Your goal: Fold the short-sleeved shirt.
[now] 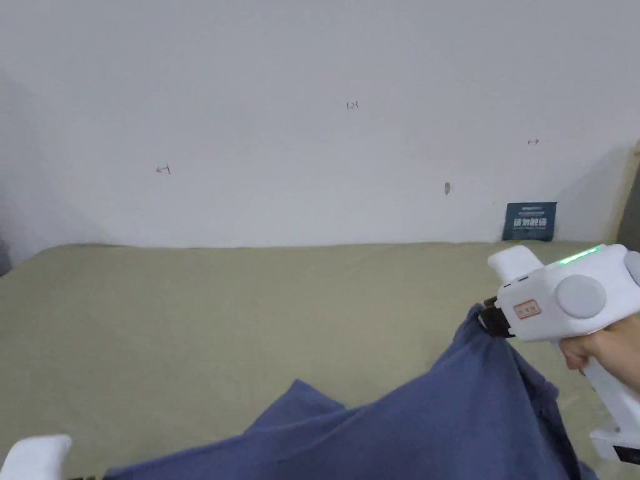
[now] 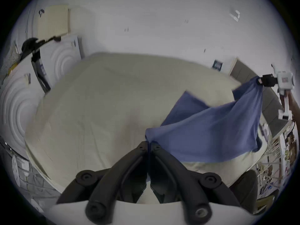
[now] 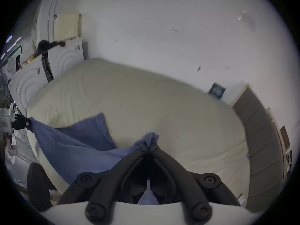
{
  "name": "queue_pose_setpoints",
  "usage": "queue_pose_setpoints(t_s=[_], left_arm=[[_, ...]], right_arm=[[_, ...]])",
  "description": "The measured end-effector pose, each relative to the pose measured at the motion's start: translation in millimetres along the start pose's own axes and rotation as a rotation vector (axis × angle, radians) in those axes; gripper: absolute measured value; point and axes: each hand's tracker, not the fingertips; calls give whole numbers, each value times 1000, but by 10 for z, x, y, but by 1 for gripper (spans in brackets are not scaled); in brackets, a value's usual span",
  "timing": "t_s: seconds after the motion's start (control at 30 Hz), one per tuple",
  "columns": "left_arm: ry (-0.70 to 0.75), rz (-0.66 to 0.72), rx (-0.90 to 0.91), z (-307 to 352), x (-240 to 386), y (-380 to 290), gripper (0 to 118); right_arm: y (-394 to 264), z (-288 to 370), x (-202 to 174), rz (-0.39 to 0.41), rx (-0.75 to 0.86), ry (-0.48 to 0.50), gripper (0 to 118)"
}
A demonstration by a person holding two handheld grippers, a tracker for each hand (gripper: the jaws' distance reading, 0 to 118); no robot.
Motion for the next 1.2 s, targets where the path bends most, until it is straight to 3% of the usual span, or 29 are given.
queue_pose_setpoints(t_s=[0.23,0.47,0.83,1.2], left_arm=[[-14,-30,186,577,399,1021,0],[40,-55,292,1016,618,2043,0],[157,-105,374,1359,784,2935,0],[226,-126,433,1141,1025,3437,0]], right_arm=[[415,1326,139,-63,234,-127,1],[751,2014,414,-114,361,-236,1],[1179,2027,748,-211,451,-254,1],[1821,1712,1074,-301,515,-260,1]])
